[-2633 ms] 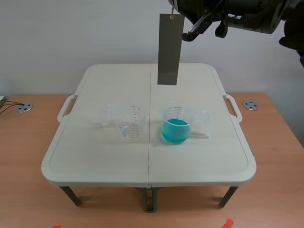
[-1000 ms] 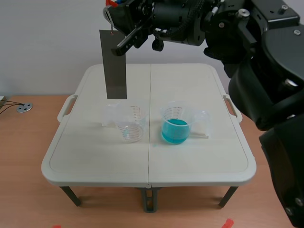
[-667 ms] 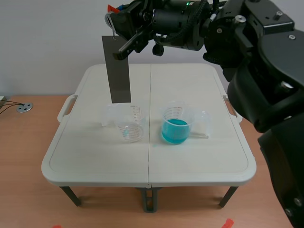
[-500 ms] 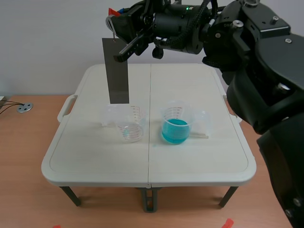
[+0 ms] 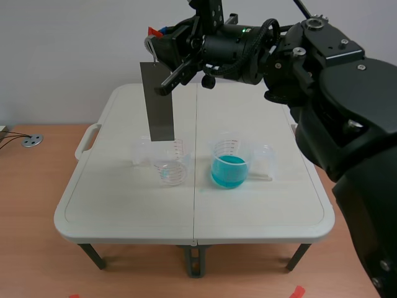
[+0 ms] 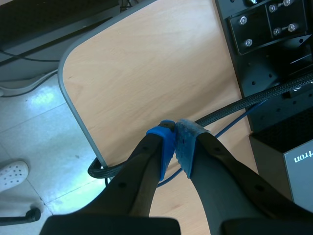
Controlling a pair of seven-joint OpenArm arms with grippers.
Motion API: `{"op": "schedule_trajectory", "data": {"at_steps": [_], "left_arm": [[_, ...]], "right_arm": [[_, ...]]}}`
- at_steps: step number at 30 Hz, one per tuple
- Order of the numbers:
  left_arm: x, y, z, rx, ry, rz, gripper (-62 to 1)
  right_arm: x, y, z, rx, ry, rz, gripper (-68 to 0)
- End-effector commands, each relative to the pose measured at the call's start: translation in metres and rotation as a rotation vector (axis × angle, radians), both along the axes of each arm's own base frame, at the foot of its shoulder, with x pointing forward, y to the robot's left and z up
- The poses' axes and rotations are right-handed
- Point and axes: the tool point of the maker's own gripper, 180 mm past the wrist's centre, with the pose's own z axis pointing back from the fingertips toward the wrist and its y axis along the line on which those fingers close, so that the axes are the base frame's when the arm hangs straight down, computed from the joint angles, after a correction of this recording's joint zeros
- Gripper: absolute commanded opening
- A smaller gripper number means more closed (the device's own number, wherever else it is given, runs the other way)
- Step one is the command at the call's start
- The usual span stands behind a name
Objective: Hold the metal plate by the orange handle, dip it into the blue solution, take it out and point at it, then put the plate back in the beaker on the left.
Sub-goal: 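Put the plate into the left beaker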
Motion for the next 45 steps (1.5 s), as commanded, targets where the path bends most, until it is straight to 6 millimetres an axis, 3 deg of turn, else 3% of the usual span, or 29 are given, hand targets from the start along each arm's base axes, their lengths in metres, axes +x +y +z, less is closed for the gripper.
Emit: {"op": "schedule_trajectory", "data": {"at_steps": [1, 34, 45], "left_arm": [[0.001, 0.002, 0.003, -0.001, -0.011, -0.001, -59.3], [0.001, 0.002, 0.003, -0.001, -0.007, 0.0, -59.3], [-0.002, 0.003, 0.002, 0.0, 0.002, 0.003, -59.3]], "right_arm": [[0.004, 0.001, 0.015, 0.033, -0.033, 0.004, -66.2], [0.014, -0.01, -0.046, 0.083, 0.1, -0.02, -66.2], [0.014, -0.014, -0.057, 0.107, 0.112, -0.027, -66.2]]}}
